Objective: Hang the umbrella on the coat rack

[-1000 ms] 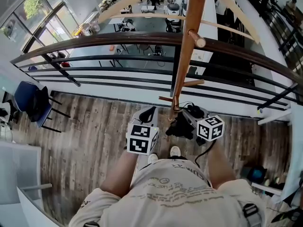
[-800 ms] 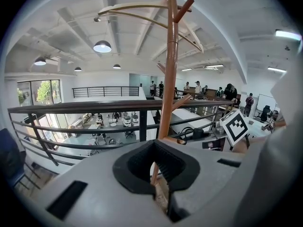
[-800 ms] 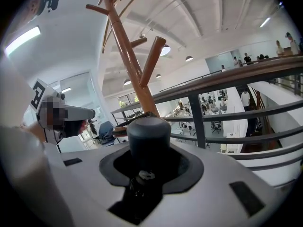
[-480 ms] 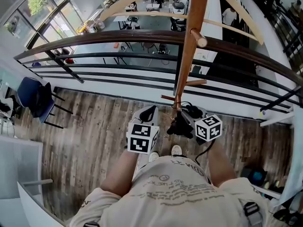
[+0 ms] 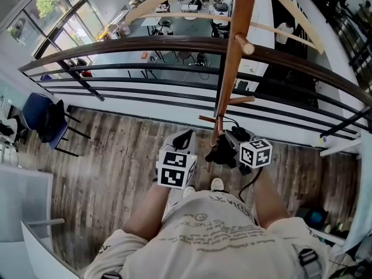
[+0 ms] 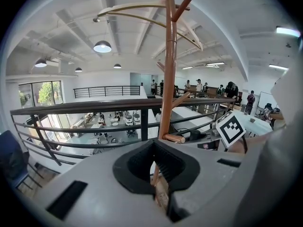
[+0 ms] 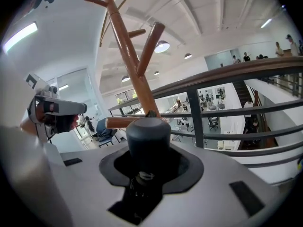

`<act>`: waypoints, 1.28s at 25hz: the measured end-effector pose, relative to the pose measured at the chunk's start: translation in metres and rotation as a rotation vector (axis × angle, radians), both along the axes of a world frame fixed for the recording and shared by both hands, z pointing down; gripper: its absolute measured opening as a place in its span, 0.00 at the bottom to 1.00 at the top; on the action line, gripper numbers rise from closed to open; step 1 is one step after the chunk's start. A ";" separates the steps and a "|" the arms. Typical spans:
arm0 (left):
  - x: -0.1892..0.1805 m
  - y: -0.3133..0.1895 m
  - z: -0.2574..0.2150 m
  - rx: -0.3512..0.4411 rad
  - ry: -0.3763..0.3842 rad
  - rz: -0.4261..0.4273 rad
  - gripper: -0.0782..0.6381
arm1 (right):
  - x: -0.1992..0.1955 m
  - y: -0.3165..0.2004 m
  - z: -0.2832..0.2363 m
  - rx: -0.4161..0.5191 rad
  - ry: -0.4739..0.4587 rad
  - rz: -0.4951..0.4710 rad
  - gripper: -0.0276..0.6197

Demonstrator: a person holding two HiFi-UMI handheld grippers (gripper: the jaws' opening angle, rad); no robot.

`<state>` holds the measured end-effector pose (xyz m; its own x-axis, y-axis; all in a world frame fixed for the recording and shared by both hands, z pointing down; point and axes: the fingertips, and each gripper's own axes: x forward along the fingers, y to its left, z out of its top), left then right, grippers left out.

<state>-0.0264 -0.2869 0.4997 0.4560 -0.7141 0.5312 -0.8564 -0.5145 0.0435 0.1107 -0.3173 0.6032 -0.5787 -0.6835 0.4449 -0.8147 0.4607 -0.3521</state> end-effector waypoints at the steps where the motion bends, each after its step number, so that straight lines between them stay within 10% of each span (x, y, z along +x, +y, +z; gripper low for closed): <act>1: -0.001 0.001 0.000 0.000 -0.002 0.000 0.12 | 0.003 -0.002 0.003 -0.009 -0.002 0.017 0.24; 13: -0.012 0.009 0.002 -0.003 -0.017 -0.030 0.12 | 0.012 -0.011 0.077 -0.145 0.119 0.101 0.23; 32: -0.041 0.026 0.013 -0.041 -0.047 -0.092 0.12 | -0.019 -0.018 0.114 -0.083 0.196 0.084 0.33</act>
<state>-0.0674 -0.2608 0.5125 0.3636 -0.7291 0.5798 -0.9014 -0.4325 0.0215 0.0915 -0.3350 0.7172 -0.4187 -0.6820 0.5996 -0.9054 0.3649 -0.2171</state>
